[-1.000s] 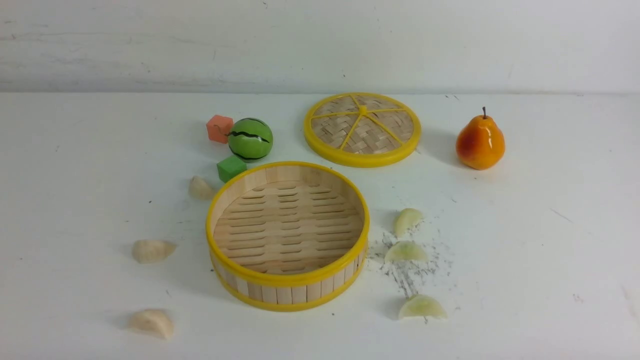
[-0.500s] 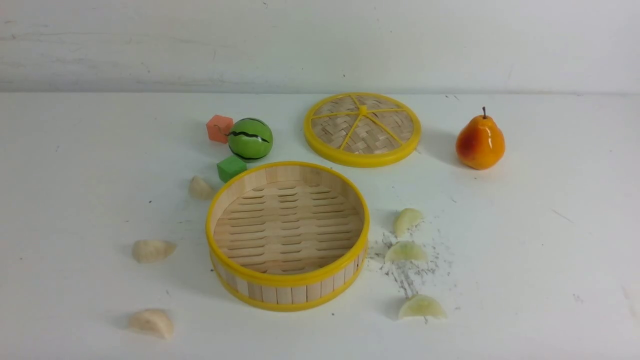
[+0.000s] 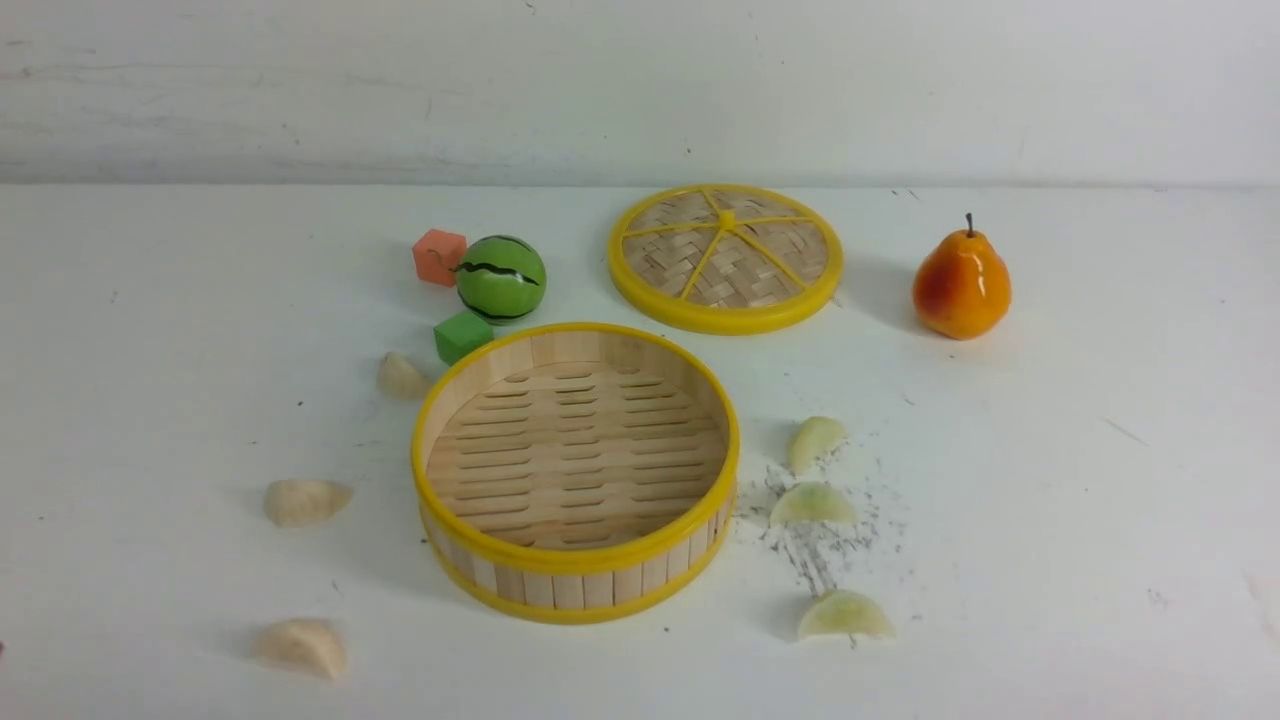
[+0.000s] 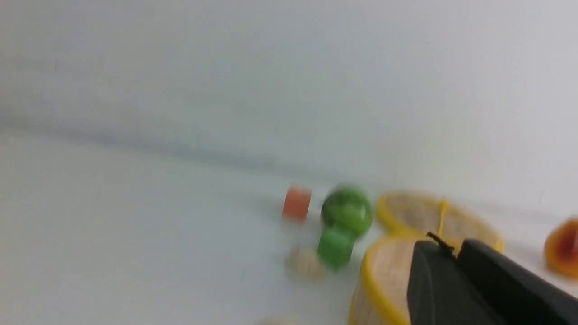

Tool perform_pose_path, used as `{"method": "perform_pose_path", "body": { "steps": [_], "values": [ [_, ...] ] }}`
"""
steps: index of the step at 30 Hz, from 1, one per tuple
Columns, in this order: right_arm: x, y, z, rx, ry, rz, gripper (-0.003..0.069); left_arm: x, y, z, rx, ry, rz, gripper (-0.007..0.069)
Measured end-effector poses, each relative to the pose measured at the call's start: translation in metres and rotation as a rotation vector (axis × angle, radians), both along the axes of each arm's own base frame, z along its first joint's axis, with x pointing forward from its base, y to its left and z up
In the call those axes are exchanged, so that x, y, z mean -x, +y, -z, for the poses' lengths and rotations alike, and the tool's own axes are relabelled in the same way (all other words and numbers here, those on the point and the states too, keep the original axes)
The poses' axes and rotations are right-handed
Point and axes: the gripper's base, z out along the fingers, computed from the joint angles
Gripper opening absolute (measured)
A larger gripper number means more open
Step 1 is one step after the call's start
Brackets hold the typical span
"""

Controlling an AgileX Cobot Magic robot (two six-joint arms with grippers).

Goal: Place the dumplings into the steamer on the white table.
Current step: 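Reach for and grasp a dumpling on the table with the left gripper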

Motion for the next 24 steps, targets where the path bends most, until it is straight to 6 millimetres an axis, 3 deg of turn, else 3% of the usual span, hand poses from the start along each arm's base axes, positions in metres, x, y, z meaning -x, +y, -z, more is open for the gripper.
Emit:
{"method": "perform_pose_path", "body": {
  "steps": [4,11,17,21,22,24],
  "values": [
    [0.005,-0.001,-0.022,-0.014,-0.252,0.004,0.0175,0.007,0.001,-0.021,0.038,-0.236,0.006,0.007],
    [0.02,-0.002,-0.048,-0.105,-0.581,-0.023,0.0181,0.016,0.001,-0.035,0.158,-0.407,0.054,0.0075],
    [0.024,-0.001,-0.055,-0.206,-0.635,-0.074,0.0185,0.023,0.001,-0.048,0.453,-0.475,0.218,0.0078],
    [0.027,-0.001,-0.071,-0.199,-0.624,-0.081,0.0166,0.031,0.0,-0.08,0.474,-0.466,0.255,0.0053],
    [0.03,0.0,-0.085,-0.174,-0.621,-0.084,0.012,0.037,0.0,-0.104,0.432,-0.453,0.242,0.0024],
    [0.034,0.001,-0.099,-0.149,-0.605,-0.081,0.0061,0.039,0.0,-0.13,0.361,-0.426,0.206,-0.0008]
  ]
}}
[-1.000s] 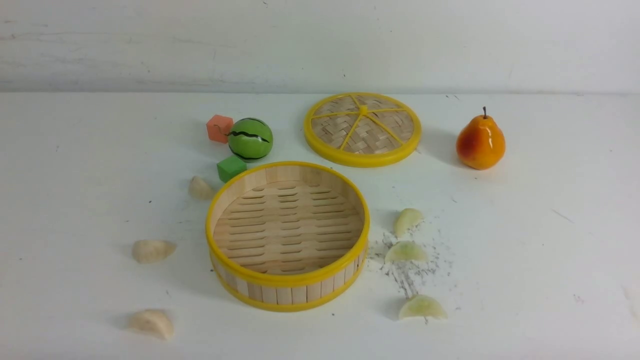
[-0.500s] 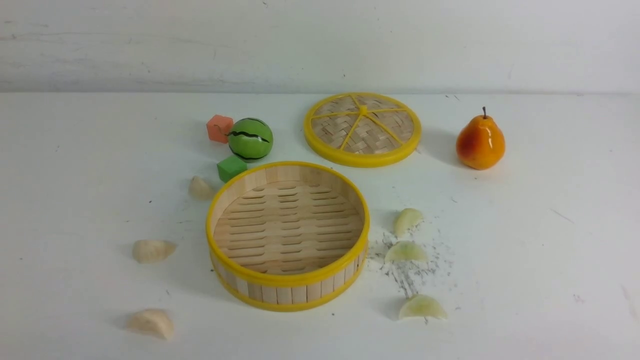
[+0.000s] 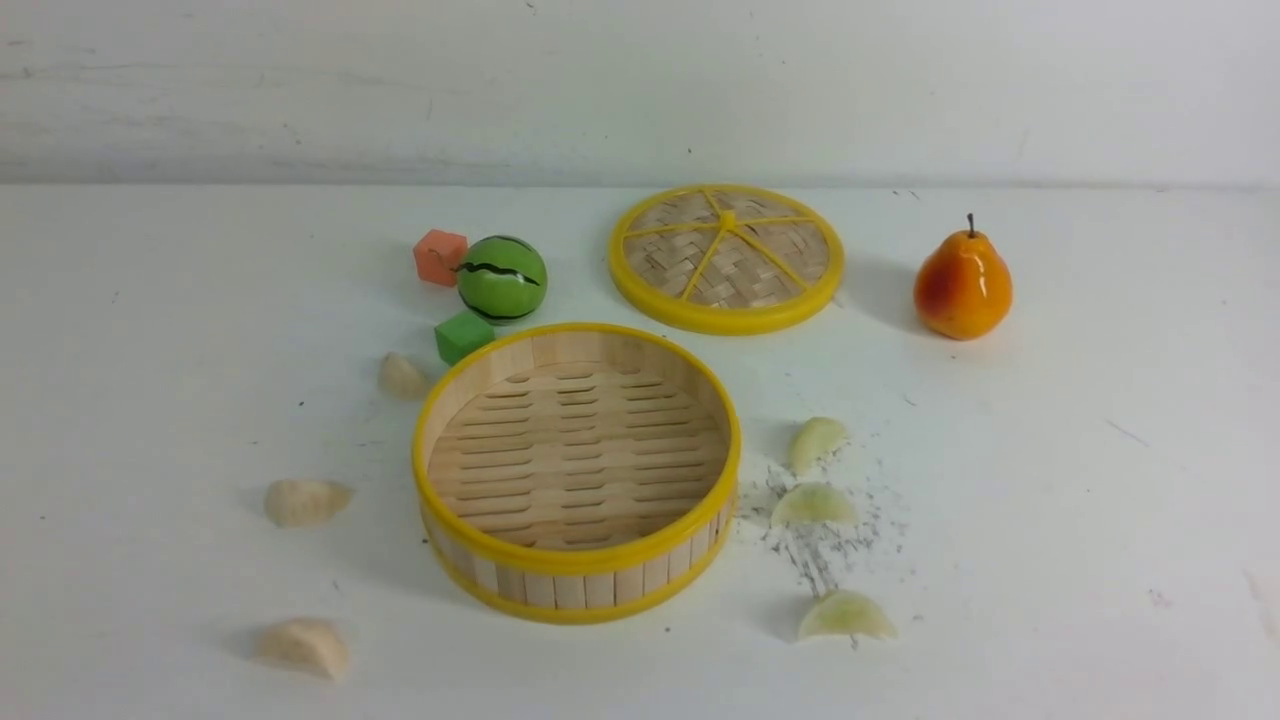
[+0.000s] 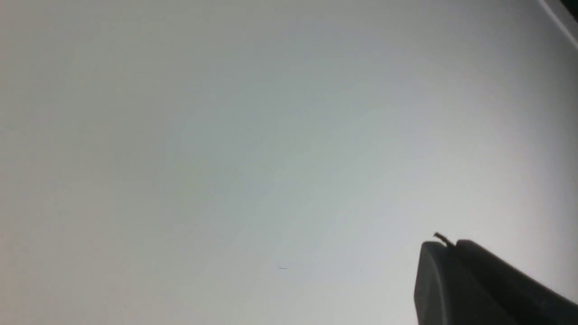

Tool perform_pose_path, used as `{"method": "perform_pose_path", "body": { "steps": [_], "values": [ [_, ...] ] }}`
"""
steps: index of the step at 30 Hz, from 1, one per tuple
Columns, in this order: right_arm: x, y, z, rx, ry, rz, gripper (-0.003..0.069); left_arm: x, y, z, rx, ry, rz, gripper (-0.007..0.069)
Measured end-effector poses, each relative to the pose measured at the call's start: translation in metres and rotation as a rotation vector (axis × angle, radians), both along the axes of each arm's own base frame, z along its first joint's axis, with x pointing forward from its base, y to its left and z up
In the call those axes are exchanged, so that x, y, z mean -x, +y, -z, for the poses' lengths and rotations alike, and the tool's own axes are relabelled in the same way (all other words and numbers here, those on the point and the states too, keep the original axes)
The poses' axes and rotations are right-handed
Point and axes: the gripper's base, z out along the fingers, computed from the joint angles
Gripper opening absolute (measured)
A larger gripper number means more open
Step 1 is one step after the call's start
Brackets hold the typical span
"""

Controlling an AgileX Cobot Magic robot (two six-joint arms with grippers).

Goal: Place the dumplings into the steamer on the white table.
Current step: 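Reach for and grasp a dumpling on the table with the left gripper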

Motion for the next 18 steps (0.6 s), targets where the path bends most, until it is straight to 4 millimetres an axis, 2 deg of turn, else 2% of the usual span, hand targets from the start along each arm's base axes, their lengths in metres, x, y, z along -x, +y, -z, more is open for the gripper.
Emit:
{"method": "perform_pose_path", "body": {
  "steps": [2,5,7,9,10,11,12,13,14,15,16,18],
  "values": [
    [0.003,0.0,-0.014,0.018,0.059,0.013,-0.0003,-0.008,-0.001,-0.032,-0.112,0.068,-0.084,-0.0014],
    [-0.002,-0.001,-0.021,0.036,0.209,0.034,-0.0018,-0.031,-0.002,-0.053,-0.222,0.164,-0.157,-0.0014],
    [-0.018,-0.002,-0.011,0.065,0.471,0.063,-0.0014,-0.069,-0.003,-0.061,-0.29,0.341,-0.195,-0.0014],
    [-0.036,-0.004,0.01,0.083,0.752,0.079,-0.001,-0.107,-0.003,-0.054,-0.301,0.58,-0.206,-0.0014],
    [-0.038,-0.004,0.014,0.085,0.802,0.081,-0.001,-0.11,-0.003,-0.053,-0.298,0.605,-0.205,-0.0014],
    [-0.047,-0.004,0.027,0.083,0.967,0.079,-0.001,-0.135,-0.003,-0.04,-0.277,0.815,-0.198,-0.0014],
    [-0.049,-0.004,0.031,0.08,1.01,0.077,-0.001,-0.14,-0.003,-0.036,-0.271,0.869,-0.195,-0.0014],
    [-0.057,-0.003,0.043,0.065,1.158,0.061,-0.001,-0.158,-0.005,-0.02,-0.256,1.053,-0.178,-0.0014],
    [-0.061,-0.002,0.048,0.057,1.23,0.046,-0.001,-0.169,-0.007,-0.009,-0.256,1.174,-0.161,-0.0014],
    [-0.062,-0.002,0.049,0.055,1.243,0.043,-0.001,-0.174,-0.008,-0.004,-0.253,1.22,-0.153,-0.0014],
    [-0.068,0.001,0.055,0.042,1.313,0.011,-0.001,-0.188,-0.012,0.012,-0.26,1.358,-0.122,-0.0014],
    [-0.076,0.006,0.061,0.02,1.369,-0.051,-0.0008,-0.207,-0.017,0.031,-0.262,1.493,-0.084,-0.0014]
  ]
}}
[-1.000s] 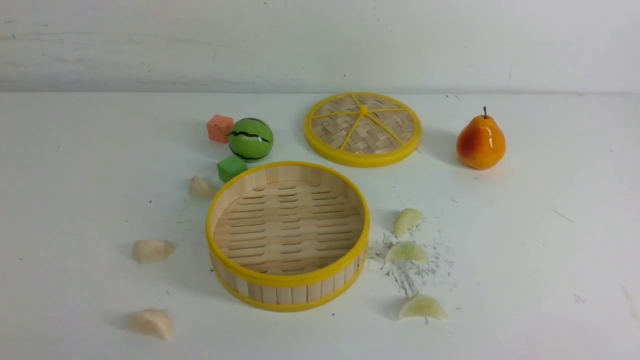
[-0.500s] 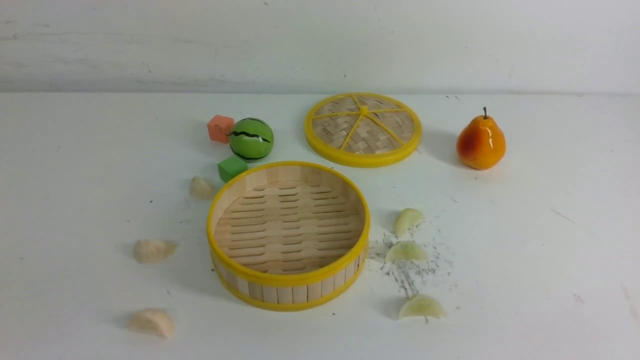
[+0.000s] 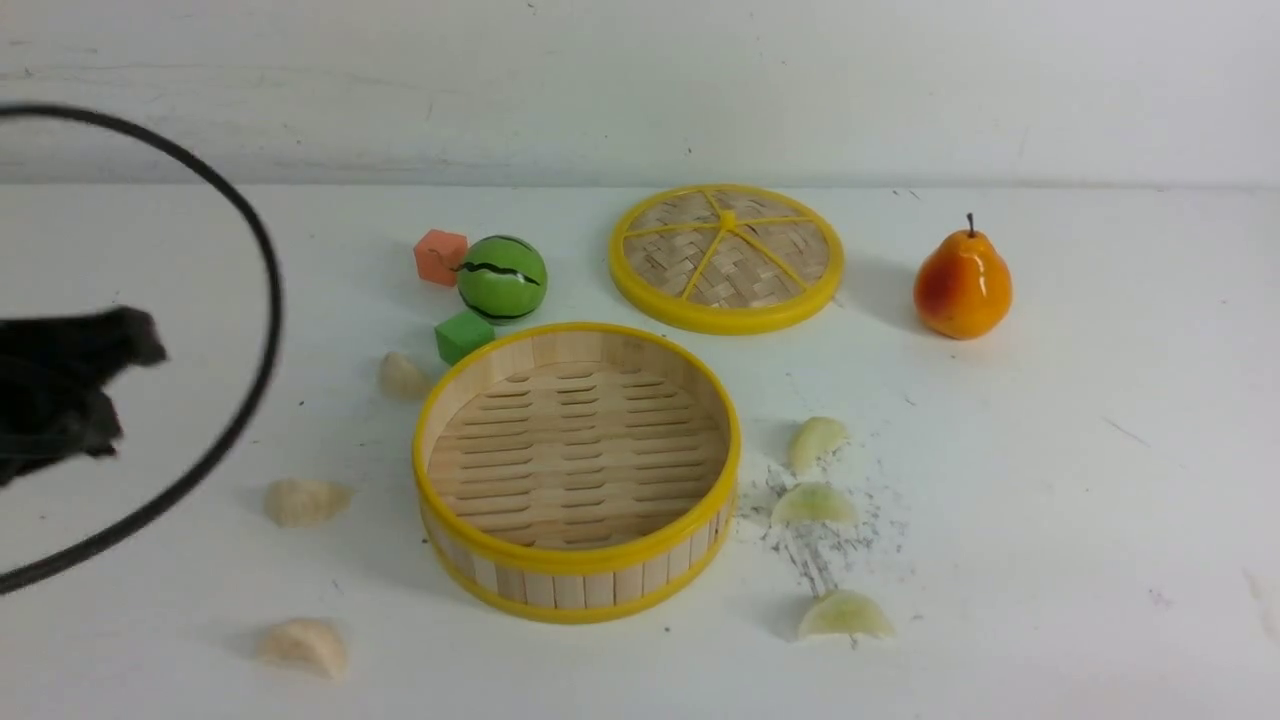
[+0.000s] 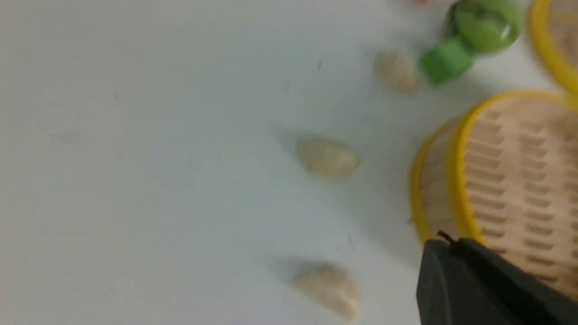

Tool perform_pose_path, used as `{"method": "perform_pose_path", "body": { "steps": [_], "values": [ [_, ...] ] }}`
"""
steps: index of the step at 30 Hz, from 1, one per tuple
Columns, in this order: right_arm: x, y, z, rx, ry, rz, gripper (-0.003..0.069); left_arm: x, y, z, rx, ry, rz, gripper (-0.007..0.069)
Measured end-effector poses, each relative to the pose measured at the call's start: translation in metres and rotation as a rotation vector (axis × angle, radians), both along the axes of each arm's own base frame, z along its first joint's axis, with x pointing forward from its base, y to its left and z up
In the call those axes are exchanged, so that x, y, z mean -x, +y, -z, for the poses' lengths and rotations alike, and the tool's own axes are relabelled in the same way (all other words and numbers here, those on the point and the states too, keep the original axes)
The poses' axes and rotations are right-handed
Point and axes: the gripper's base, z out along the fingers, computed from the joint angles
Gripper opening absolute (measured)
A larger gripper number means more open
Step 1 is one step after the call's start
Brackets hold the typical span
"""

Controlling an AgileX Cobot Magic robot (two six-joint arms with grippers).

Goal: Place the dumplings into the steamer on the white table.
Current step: 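Reach for and grasp a dumpling on the table with the left gripper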

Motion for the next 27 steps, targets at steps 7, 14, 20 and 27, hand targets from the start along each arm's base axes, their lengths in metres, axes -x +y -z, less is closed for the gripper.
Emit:
{"method": "perform_pose_path", "body": {
  "steps": [7,14,20,27],
  "values": [
    [-0.013,0.018,0.0,-0.035,-0.028,-0.216,-0.0005,-0.077,-0.013,0.04,0.044,0.16,-0.005,0.0039],
    [-0.011,0.03,-0.003,0.018,-0.085,-0.383,-0.0004,-0.163,-0.023,0.05,0.036,0.153,0.0,0.0248],
    [-0.011,0.03,-0.003,0.026,-0.093,-0.388,-0.0004,-0.209,-0.028,0.07,0.026,0.155,0.002,0.0396],
    [-0.012,0.03,-0.004,0.028,-0.106,-0.38,-0.0004,-0.241,-0.031,0.092,0.041,0.154,-0.029,0.0415]
  ]
}}
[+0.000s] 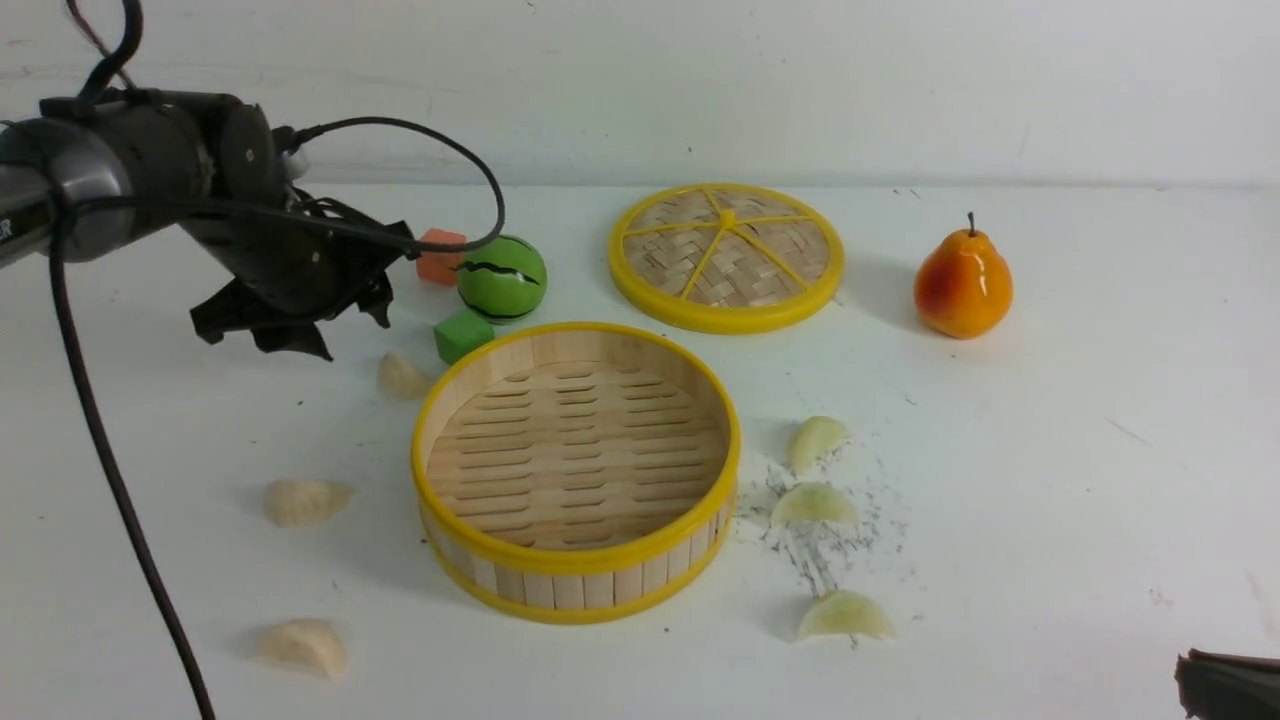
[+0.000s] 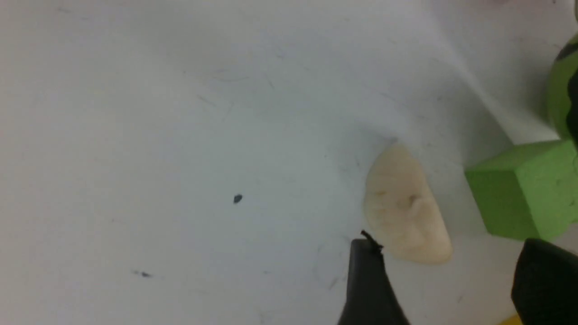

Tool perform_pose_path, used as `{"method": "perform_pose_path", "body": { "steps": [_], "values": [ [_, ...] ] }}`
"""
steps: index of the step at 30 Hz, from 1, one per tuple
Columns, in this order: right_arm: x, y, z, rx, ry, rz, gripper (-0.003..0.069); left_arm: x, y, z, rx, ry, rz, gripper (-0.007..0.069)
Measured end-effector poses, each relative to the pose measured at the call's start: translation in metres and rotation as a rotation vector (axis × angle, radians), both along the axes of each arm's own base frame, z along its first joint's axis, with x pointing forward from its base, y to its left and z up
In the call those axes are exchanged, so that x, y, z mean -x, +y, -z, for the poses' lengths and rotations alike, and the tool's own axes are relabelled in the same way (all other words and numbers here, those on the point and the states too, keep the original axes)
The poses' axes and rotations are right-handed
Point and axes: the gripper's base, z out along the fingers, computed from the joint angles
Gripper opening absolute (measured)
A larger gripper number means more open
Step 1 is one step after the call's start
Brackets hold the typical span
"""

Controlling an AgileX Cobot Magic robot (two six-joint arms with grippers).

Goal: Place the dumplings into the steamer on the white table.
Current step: 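Reach for and grasp a dumpling on the table with the left gripper, then place the dumpling into the bamboo steamer basket with the left gripper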

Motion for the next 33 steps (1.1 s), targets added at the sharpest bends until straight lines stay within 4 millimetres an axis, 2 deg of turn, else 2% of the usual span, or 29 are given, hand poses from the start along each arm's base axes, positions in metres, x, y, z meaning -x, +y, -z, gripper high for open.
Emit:
{"method": "perform_pose_path", "body": {
  "steps": [11,15,19,23,28,30,32,33],
  "values": [
    [-0.001,-0.001,-0.001,0.017,-0.018,0.008,-0.0002,-0.019,-0.016,0.038,-0.035,0.021,0.041,0.0409],
    [-0.001,-0.001,0.0,0.019,-0.015,0.006,-0.0002,-0.023,-0.019,0.054,-0.05,0.035,0.051,0.0323],
    [-0.001,-0.001,0.0,0.019,-0.015,0.006,-0.0002,-0.025,-0.02,0.055,-0.044,0.027,0.044,0.0172],
    [-0.001,-0.001,0.0,0.017,-0.015,0.006,-0.0002,-0.024,-0.02,0.055,-0.049,0.038,0.048,0.0151],
    [-0.001,-0.001,0.0,0.017,-0.013,0.004,-0.0002,-0.013,-0.017,0.038,-0.104,0.095,0.114,0.0151],
    [-0.001,-0.001,0.0,0.015,-0.012,0.005,-0.0002,-0.006,-0.017,0.016,-0.122,0.083,0.155,0.0151],
    [-0.001,-0.001,-0.001,0.009,-0.013,0.006,-0.0001,0.003,-0.017,-0.013,-0.12,0.044,0.198,0.015],
    [-0.001,-0.001,-0.001,0.007,-0.013,0.007,-0.0001,0.01,-0.019,-0.034,-0.114,0.007,0.235,0.015]
  ]
}}
